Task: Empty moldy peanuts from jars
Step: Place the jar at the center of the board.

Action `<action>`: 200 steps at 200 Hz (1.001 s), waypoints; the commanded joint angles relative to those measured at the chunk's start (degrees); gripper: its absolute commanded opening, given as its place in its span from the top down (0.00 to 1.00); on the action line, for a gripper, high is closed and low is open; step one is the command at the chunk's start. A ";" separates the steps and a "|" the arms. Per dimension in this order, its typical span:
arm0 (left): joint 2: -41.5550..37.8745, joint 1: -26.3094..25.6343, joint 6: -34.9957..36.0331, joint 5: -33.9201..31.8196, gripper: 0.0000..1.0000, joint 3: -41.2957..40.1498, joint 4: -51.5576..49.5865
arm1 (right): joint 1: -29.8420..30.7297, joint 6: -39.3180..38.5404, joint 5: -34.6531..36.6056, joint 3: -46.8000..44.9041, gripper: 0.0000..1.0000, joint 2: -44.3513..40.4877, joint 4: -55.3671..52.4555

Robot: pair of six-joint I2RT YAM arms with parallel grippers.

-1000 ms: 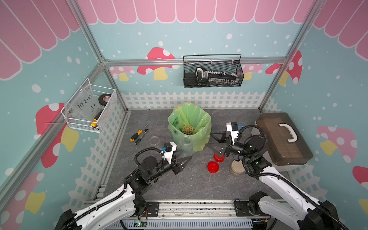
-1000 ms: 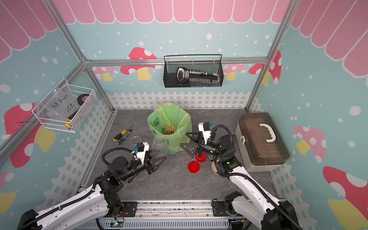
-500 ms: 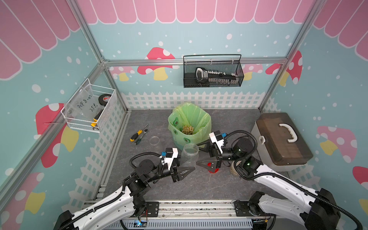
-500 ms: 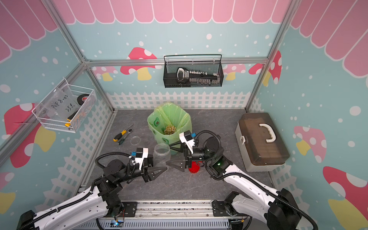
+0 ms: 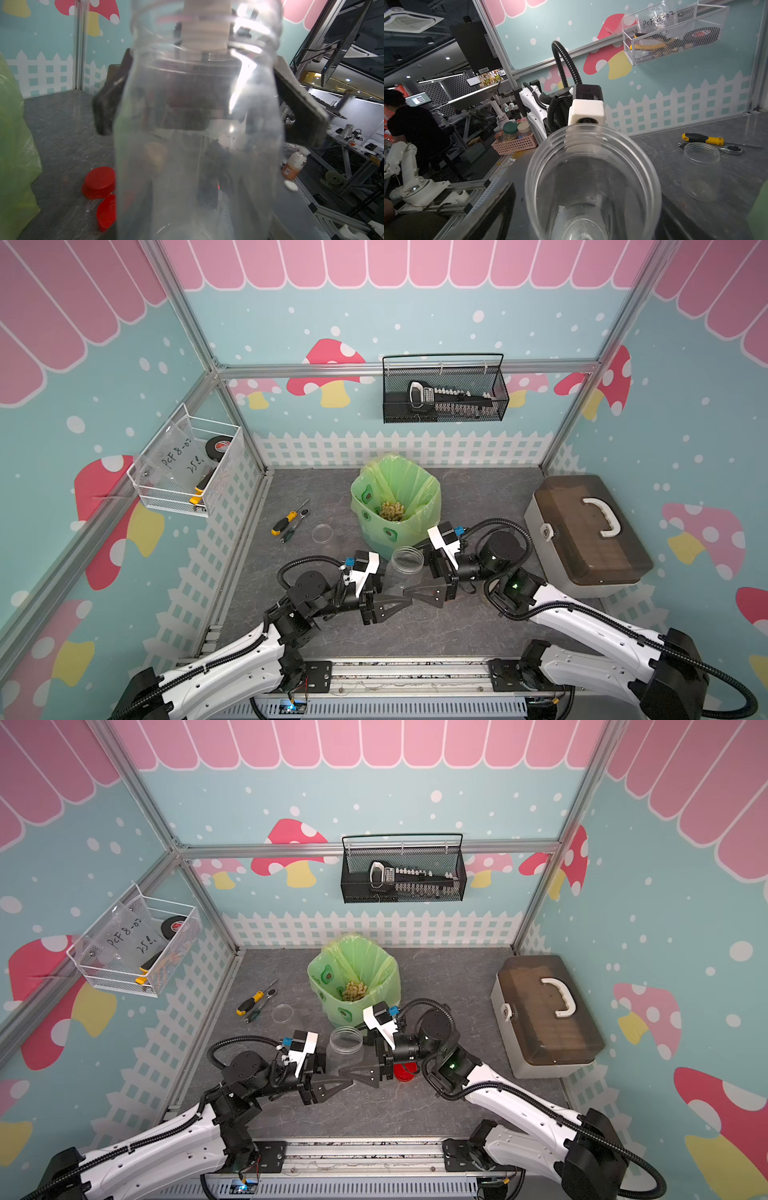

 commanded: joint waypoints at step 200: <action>-7.15 -0.26 6.00 -24.44 0.04 -2.30 -10.41 | -9.26 -11.99 36.04 -8.38 0.40 -7.94 -15.22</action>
